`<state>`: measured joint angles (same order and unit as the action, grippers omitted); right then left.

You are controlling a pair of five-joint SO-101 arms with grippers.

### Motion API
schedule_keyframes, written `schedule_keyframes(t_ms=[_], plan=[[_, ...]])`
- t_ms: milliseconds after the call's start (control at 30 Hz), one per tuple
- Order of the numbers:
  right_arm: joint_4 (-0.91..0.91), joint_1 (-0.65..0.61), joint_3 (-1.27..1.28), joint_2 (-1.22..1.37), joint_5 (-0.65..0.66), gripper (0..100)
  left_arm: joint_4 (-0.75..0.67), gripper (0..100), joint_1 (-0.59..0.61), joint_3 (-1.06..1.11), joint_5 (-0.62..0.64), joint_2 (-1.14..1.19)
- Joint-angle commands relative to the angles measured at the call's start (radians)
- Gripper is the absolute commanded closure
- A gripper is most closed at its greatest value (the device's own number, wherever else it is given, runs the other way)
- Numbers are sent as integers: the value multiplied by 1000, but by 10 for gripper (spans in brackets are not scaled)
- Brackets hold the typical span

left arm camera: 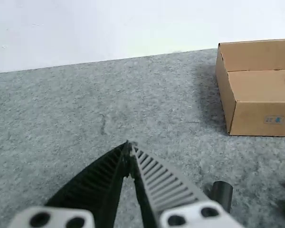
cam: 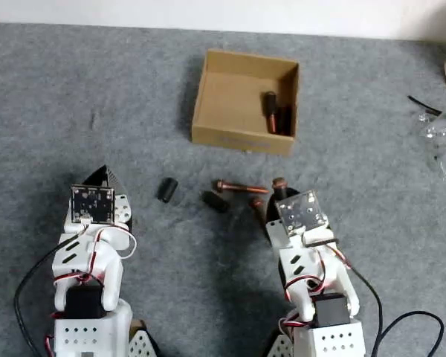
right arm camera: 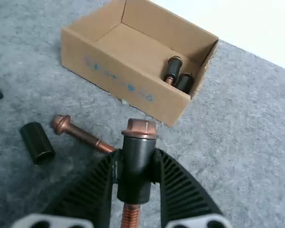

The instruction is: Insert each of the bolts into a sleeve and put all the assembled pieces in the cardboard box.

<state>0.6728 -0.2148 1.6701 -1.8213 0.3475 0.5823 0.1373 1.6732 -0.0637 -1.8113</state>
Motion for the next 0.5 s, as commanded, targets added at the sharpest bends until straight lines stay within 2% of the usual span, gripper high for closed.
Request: schedule_keyframes(t_ms=[0, 133, 267, 467], plan=[[-61, -1, 50, -15, 12, 993, -20, 993, -2, 22, -2, -10], [-38, -7, -30, -7, 17, 993, -21, 993, -2, 22, -2, -13], [-42, -7, -88, 73, 84, 993, -21, 993, -2, 22, -2, -13], [-182, -8, -308, 437, 83, 993, -21, 993, -4, 22, -2, -13]])
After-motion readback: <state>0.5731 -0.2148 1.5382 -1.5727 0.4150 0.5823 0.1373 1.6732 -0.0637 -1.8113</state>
